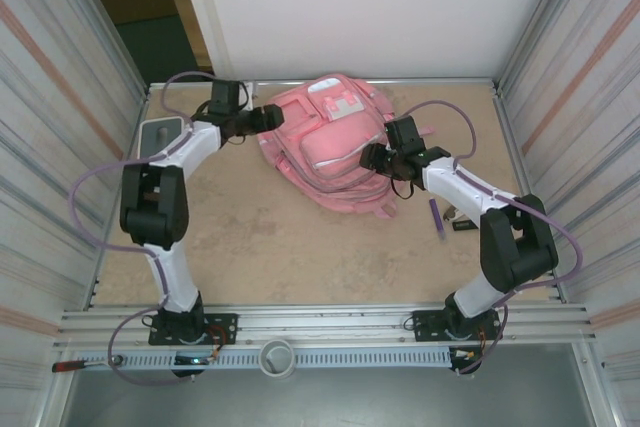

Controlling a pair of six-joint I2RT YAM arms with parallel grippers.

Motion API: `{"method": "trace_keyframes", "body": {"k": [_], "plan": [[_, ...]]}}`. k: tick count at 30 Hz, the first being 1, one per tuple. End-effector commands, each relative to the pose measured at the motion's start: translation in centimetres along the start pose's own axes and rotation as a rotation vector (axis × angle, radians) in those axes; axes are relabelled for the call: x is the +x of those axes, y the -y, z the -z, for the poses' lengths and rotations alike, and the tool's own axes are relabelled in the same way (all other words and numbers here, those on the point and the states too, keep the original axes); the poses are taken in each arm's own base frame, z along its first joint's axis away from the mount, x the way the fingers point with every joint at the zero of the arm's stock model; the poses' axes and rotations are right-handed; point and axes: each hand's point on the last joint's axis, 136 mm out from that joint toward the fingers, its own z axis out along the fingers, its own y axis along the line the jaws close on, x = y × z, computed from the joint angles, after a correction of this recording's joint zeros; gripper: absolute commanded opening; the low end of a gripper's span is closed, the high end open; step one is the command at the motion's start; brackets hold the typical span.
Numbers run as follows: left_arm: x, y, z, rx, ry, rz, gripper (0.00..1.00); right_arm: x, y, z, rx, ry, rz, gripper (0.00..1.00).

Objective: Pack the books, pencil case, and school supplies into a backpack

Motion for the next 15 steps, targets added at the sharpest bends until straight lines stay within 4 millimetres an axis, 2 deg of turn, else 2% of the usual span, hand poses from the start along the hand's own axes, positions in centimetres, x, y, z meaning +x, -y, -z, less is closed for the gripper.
{"method": "trace_keyframes", "body": {"k": [1,5,10,15], "plan": [[0.9,-0.3,-1.1,-0.013,-0.050,0.057,0.75,0.1,2.2,-0.4,0.072,0.009,-0.002,0.52],[1.6,0.3,-3.1,0.054,-0.102,0.083,0.67,0.1,3.8,-1.2,0.117,-0.008,0.003,0.47],[2.8,1.0,-4.2,0.108,-0.144,0.093,0.55,-0.8,5.7,-2.0,0.169,-0.016,0.017,0.42],[5.0,0.9,-4.4,0.126,-0.170,0.098,0.32,-2.1,6.3,-3.3,0.195,-0.019,0.035,0.39]]}}
